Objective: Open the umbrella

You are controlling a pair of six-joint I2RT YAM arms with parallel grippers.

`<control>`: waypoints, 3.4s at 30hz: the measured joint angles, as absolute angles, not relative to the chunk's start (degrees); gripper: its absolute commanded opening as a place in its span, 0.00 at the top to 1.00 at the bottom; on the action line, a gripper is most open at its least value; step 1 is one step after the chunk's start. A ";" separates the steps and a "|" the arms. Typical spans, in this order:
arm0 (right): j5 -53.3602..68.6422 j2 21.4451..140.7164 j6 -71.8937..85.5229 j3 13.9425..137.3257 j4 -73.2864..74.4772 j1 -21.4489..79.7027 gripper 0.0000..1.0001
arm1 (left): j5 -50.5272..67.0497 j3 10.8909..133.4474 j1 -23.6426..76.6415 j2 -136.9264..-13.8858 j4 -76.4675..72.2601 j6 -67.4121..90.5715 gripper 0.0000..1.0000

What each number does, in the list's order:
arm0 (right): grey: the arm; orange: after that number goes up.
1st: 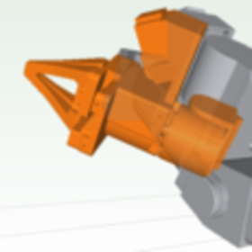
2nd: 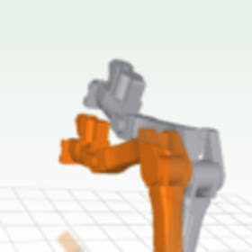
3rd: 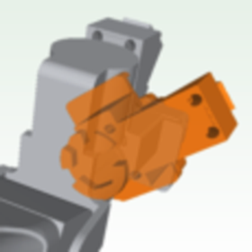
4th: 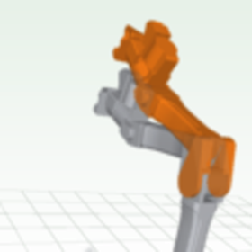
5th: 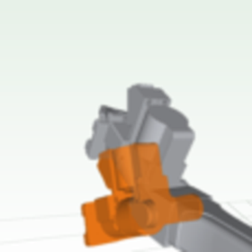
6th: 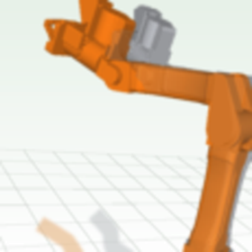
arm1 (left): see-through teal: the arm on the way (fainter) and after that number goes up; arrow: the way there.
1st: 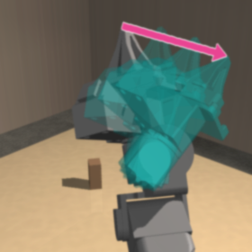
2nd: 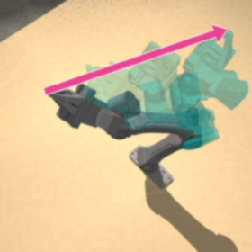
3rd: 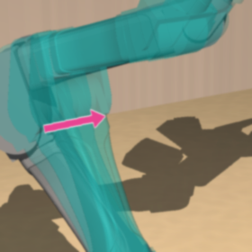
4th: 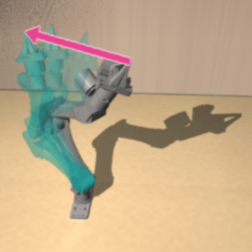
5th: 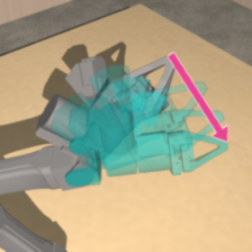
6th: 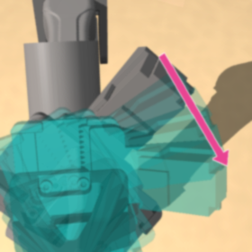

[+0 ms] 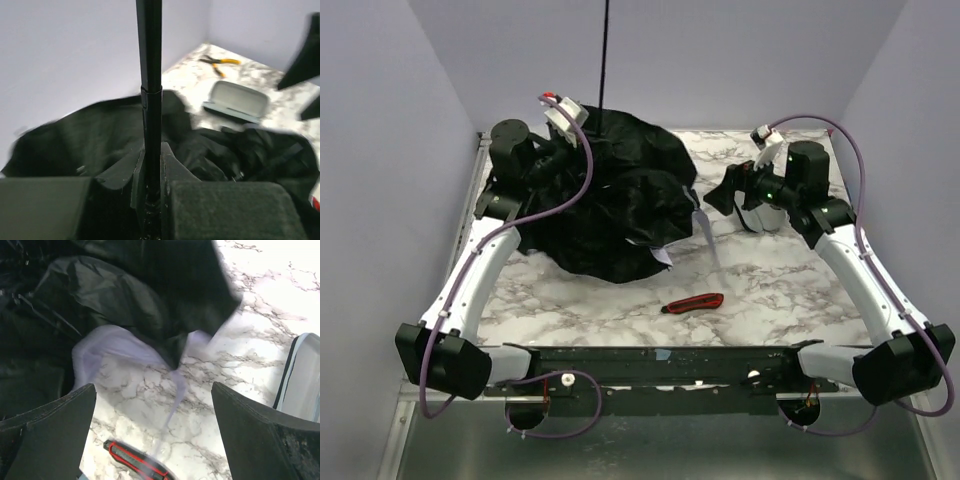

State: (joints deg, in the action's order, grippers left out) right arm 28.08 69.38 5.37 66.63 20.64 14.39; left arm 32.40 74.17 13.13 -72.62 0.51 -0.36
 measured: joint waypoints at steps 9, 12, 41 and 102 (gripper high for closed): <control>24.71 73.60 1.98 70.72 21.30 14.39 0.00 | 42.70 69.69 27.57 -70.48 2.20 -4.51 1.00; 24.64 73.12 0.32 71.68 21.23 14.39 0.00 | 42.85 76.62 17.69 -74.37 3.14 -2.72 1.00; 31.42 64.93 5.19 71.09 15.62 14.39 0.00 | 37.26 82.54 27.81 -70.67 9.39 -74.35 1.00; 45.74 86.70 -4.36 98.52 70.19 29.17 0.99 | 26.15 64.99 20.18 -81.76 -24.60 -102.94 0.77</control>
